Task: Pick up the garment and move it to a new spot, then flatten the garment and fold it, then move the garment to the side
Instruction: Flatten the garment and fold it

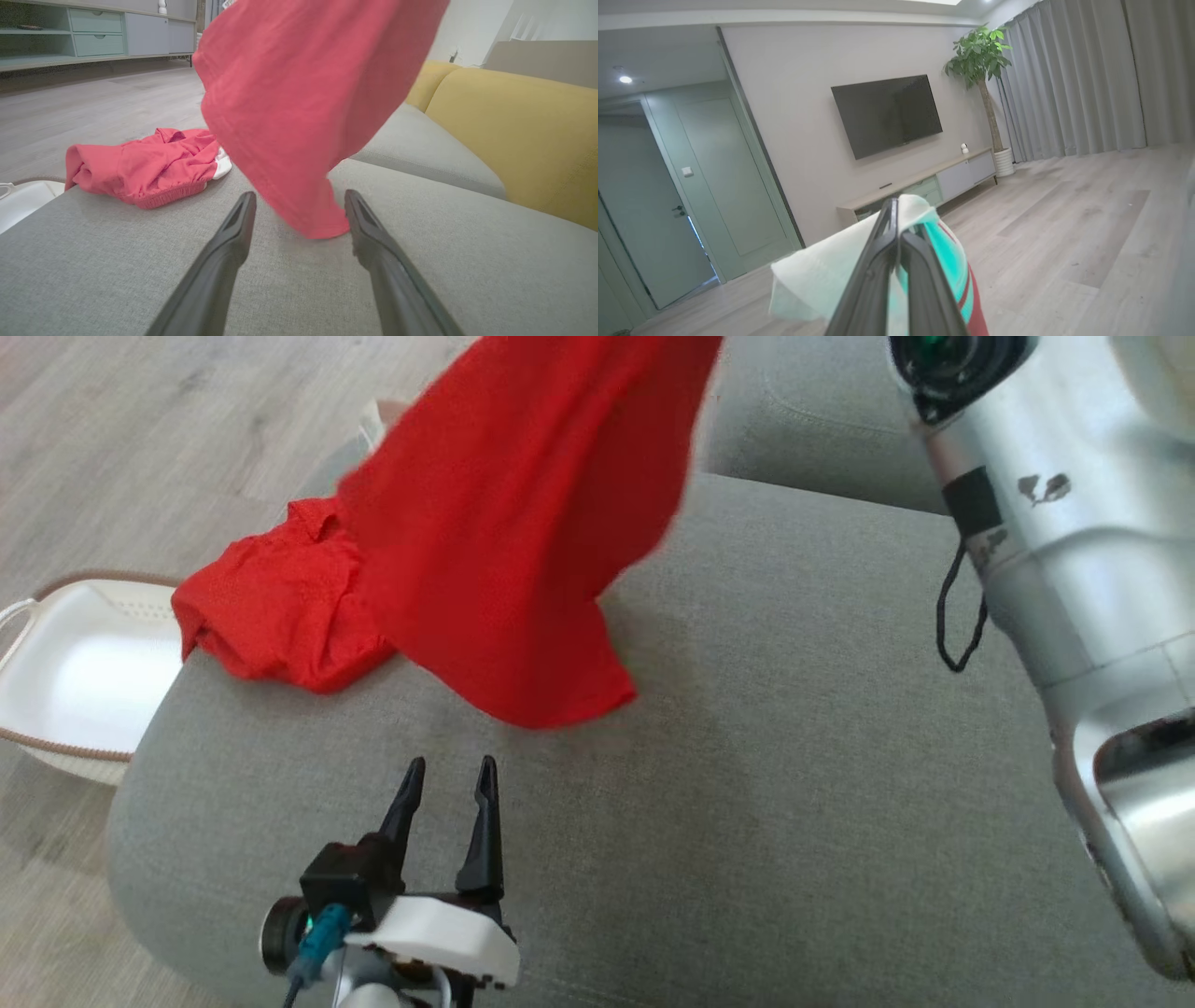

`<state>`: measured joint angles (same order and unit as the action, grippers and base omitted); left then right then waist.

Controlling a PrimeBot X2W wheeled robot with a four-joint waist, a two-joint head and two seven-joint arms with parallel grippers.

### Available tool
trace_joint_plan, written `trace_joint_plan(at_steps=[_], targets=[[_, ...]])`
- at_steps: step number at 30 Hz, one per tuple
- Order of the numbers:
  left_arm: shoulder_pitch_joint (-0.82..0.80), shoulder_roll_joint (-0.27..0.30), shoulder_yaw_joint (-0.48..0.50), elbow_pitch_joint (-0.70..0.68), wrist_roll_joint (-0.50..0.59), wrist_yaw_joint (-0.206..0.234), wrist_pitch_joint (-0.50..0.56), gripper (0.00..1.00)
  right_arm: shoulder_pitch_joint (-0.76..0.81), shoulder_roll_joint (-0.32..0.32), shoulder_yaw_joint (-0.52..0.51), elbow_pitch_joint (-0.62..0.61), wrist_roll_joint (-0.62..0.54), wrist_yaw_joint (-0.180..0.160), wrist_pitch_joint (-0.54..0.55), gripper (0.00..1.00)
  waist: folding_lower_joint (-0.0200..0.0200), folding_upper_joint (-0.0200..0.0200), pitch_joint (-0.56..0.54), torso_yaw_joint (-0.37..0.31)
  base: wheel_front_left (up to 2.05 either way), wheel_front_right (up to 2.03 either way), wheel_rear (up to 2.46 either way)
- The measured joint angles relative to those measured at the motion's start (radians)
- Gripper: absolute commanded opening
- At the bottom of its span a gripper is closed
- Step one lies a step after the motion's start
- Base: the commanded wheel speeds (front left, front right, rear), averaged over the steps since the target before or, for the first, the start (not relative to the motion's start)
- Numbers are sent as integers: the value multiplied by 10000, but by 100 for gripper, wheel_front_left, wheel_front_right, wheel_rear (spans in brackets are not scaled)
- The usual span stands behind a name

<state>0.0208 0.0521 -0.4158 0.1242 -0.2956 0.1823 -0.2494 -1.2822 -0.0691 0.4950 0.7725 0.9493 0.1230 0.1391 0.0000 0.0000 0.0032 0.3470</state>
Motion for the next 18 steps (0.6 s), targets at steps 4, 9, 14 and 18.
trace_joint_plan(at_steps=[4, 9, 14, 18], targets=[[4, 6, 67, -171, -69, 119, 0, 100, 285, 40, 389, 456, 159, 0, 36, 0, 0, 0, 116, -223, 0, 0, 0], [-3, 4, 180, -238, -38, 119, 0, 100, 2261, -40, 385, 838, -188, 0, 374, 0, 0, 0, 314, -911, 0, 0, 0], [-62, 4, 364, -259, 54, 107, 0, 100, 3850, -986, -102, 740, -372, 0, 966, 0, 0, 0, 522, -1600, 0, 0, 0], [-158, 2, 374, -259, 132, 98, 0, 100, 4882, -2011, -644, 719, -617, 0, 1383, 0, 0, 0, 640, -2098, 0, 0, 0]])
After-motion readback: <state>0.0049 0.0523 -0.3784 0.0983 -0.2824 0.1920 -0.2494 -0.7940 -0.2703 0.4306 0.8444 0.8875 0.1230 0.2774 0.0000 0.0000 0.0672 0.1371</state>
